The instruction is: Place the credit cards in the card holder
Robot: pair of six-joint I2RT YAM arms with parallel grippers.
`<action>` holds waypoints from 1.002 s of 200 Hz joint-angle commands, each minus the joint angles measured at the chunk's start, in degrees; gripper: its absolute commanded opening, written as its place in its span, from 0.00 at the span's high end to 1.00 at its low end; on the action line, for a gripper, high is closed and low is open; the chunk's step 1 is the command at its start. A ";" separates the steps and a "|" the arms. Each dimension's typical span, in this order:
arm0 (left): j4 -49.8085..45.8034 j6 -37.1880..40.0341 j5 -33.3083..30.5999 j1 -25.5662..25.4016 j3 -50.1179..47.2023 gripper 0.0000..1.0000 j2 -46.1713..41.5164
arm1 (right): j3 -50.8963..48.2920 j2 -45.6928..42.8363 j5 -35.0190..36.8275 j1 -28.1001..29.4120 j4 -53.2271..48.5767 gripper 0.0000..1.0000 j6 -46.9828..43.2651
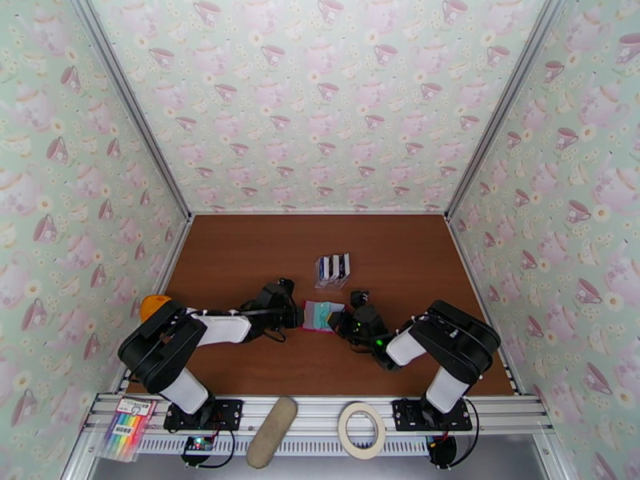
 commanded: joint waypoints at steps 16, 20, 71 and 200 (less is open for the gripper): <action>-6.46 -1.10 1.06 -2.49 -2.56 0.80 5.45 | 2.77 -2.34 0.44 0.63 -12.62 0.87 -2.25; -6.53 -1.01 1.02 -2.45 -2.56 0.80 5.43 | 3.09 -2.90 0.71 0.61 -14.11 0.85 -2.66; -6.92 -0.79 1.04 -2.45 -2.37 0.80 5.17 | 9.44 -9.40 6.80 2.70 -34.34 0.66 -7.61; -5.23 -2.29 3.30 -3.43 -3.43 0.87 4.31 | 28.99 -7.94 20.75 7.82 -66.49 0.61 -18.22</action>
